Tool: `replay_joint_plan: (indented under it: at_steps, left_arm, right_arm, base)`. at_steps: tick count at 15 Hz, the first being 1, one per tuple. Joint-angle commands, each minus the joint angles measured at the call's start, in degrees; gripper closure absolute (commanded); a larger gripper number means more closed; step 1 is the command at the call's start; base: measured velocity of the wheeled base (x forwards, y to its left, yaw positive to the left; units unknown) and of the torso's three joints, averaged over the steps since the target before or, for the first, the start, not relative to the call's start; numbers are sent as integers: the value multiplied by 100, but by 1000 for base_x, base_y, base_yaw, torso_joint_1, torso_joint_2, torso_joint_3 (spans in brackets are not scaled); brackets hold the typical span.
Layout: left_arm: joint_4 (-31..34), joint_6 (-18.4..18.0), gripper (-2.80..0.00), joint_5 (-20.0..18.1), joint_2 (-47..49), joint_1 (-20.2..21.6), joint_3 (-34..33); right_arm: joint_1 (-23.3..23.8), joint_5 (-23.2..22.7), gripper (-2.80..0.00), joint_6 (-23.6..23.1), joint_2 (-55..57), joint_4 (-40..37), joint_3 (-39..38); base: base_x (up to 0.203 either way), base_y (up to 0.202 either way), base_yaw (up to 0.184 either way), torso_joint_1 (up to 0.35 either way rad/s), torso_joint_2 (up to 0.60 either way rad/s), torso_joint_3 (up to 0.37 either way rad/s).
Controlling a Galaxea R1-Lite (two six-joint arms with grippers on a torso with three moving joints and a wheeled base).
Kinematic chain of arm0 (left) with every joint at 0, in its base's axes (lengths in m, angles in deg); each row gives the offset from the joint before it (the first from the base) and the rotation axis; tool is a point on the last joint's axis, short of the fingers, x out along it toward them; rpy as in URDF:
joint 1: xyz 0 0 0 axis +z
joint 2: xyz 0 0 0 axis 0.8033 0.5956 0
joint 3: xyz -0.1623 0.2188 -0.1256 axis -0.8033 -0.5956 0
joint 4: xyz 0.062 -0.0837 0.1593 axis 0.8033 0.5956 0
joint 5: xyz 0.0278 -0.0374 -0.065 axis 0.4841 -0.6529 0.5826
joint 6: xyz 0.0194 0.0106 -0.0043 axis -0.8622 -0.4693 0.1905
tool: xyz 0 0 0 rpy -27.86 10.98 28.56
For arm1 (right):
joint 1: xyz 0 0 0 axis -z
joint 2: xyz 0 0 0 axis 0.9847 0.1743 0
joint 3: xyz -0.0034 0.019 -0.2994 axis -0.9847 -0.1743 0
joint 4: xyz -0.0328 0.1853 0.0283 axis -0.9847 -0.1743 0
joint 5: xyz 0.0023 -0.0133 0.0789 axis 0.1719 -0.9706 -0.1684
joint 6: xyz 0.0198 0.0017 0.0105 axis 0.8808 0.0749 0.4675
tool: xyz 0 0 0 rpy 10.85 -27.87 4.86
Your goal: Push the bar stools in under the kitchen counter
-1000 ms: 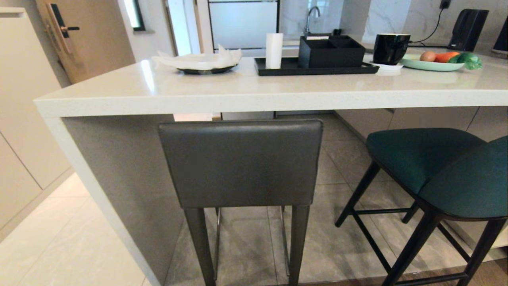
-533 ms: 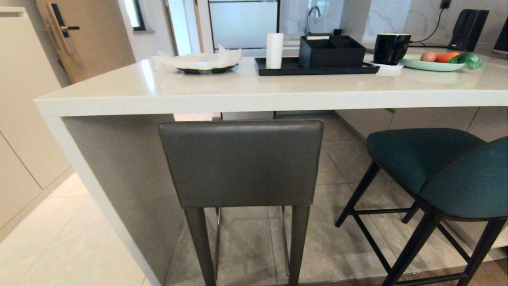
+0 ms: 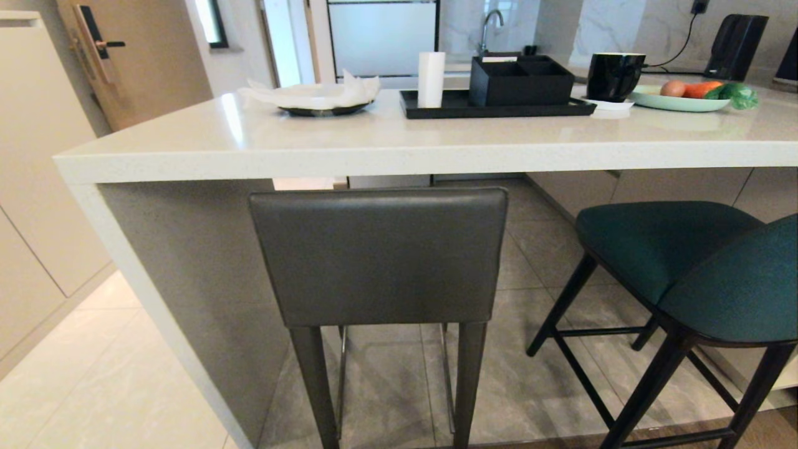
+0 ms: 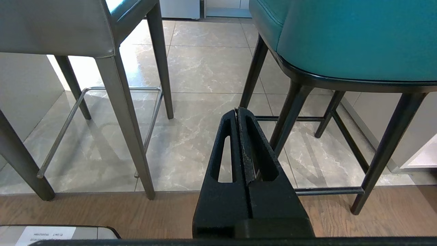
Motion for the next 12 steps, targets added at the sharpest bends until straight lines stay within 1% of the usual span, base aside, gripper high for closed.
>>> replay_joint_plan:
  at_steps: [1, 5, 7, 8, 12]
  left_arm:
    - [0, -3, 0, 1, 19, 1, -229]
    - [-9, 41, 0, 10, 18, 1, -229]
    - [-9, 120, 0, 25, 19, 1, -229]
    - [-9, 225, 0, 36, 17, 1, -229]
    - [-61, 260, 0, 115, 19, 1, -229]
  right_arm:
    - [2, -2, 0, -4, 0, -16, -11]
    - [2, 33, 0, 119, 0, -7, -11]
    - [2, 50, 0, 128, 0, -2, -11]
    - [2, 50, 0, 128, 0, 0, -11]
    - [2, 50, 0, 128, 0, 2, -11]
  base:
    - [0, 0, 0, 0, 0, 0]
    - [0, 0, 0, 0, 0, 0]
    - [0, 0, 0, 0, 0, 0]
    - [0, 0, 0, 0, 0, 0]
    - [-16, 0, -1, 4, 1, 0]
